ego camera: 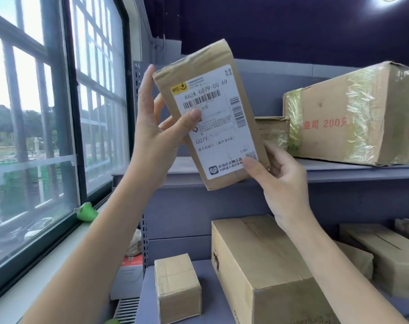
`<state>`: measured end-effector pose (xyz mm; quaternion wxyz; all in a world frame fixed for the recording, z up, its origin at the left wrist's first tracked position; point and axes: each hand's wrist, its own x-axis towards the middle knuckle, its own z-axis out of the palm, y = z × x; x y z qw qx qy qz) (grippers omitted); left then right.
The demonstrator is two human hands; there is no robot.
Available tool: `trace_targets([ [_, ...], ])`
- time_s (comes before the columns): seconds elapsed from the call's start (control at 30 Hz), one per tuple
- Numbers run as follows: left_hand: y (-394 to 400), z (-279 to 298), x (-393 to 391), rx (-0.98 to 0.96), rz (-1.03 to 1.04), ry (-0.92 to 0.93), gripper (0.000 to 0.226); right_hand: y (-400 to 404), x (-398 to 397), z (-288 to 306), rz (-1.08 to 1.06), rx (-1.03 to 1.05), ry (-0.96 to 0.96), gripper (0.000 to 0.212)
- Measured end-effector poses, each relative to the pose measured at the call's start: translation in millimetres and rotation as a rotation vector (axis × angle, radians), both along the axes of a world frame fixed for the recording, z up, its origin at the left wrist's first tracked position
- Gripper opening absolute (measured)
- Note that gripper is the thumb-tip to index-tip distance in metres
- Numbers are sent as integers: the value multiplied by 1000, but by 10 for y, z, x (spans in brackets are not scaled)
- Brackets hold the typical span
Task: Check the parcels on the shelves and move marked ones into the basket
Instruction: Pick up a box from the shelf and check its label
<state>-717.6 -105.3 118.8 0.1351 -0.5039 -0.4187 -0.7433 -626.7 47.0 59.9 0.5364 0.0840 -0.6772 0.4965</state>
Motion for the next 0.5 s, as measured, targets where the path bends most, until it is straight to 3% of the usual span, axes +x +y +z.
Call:
trace_targets([
  [0.13, -203, -6, -135, -12, 104, -7, 62, -87, -111, 47, 30, -49, 54, 48],
  [0.27, -444, -23, -264, 5, 332, -6, 29, -116, -249, 179, 31, -140, 157, 38],
  [0.37, -558, -94, -321, -32, 422, -21, 22, -135, -413, 308, 12, -147, 179, 40],
  [0.5, -693, -255, -494, -217, 532, -65, 29, -194, -638, 375, -42, 18, 56, 56],
])
